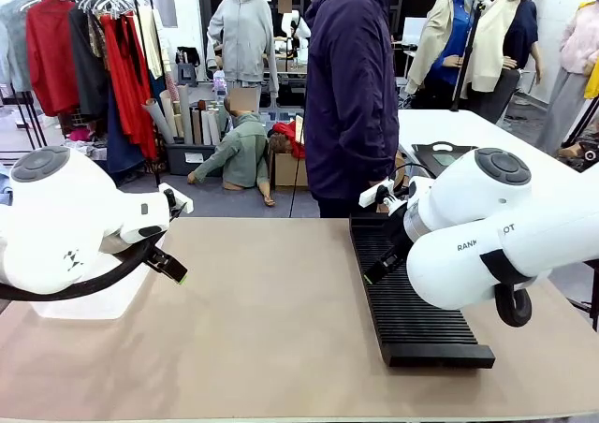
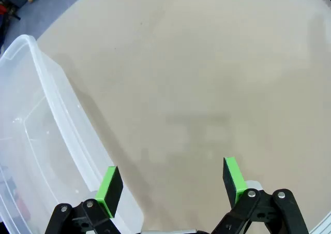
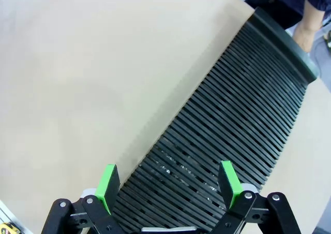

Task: Sort PCBs into racks and boxes based on the side picked up.
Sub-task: Pick up the Blank PCB handed by the Human.

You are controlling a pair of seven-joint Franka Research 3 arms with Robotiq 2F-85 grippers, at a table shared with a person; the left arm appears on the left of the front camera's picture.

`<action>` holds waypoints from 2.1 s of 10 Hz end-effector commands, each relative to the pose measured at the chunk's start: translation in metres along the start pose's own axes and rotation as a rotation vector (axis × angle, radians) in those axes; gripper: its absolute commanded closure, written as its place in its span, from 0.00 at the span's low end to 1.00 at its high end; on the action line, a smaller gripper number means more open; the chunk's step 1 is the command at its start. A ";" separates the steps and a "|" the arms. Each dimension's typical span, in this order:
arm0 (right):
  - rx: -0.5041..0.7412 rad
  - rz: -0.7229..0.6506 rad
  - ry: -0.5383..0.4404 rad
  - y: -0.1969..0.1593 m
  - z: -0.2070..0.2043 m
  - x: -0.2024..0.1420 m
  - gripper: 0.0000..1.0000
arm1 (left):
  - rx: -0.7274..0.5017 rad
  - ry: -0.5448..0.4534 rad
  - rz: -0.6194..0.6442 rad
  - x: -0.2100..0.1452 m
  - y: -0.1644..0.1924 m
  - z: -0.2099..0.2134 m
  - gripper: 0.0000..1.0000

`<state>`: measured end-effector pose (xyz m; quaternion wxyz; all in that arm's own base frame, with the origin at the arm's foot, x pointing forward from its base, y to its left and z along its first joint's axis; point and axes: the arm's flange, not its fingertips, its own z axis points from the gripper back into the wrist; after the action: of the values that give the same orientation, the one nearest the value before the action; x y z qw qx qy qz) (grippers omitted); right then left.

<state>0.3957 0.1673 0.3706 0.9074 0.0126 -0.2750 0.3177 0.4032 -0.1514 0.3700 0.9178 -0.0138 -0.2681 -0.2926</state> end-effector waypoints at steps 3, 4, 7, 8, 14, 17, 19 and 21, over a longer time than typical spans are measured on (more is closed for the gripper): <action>0.000 -0.001 0.000 0.000 0.000 0.000 0.00 | 0.000 0.000 0.000 0.000 0.000 0.000 0.00; 0.000 0.000 0.000 0.000 0.000 0.000 0.00 | 0.009 0.014 -0.024 0.005 0.002 0.004 0.00; 0.013 -0.032 -0.026 -0.021 0.028 0.004 0.00 | 0.019 0.037 -0.003 0.030 0.021 0.013 0.00; 0.015 -0.036 -0.012 -0.027 0.035 0.008 0.00 | 0.016 0.033 0.010 0.039 0.025 0.016 0.00; 0.204 -0.250 0.094 -0.065 0.095 0.050 0.00 | -0.111 0.112 0.095 0.088 0.058 0.053 0.00; 0.268 -0.321 0.123 -0.079 0.119 0.041 0.00 | -0.226 0.138 0.192 0.089 0.077 0.073 0.00; 0.507 -0.328 0.109 -0.103 0.131 0.021 0.00 | -0.441 0.110 0.278 0.076 0.104 0.089 0.00; 0.714 -0.412 -0.048 -0.131 0.136 -0.002 0.00 | -0.533 0.051 0.372 0.062 0.132 0.097 0.00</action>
<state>0.3978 0.0553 0.5089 0.9095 0.3219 -0.1591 0.2092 0.4648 -0.0745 0.5031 0.9326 -0.2630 -0.1511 -0.1955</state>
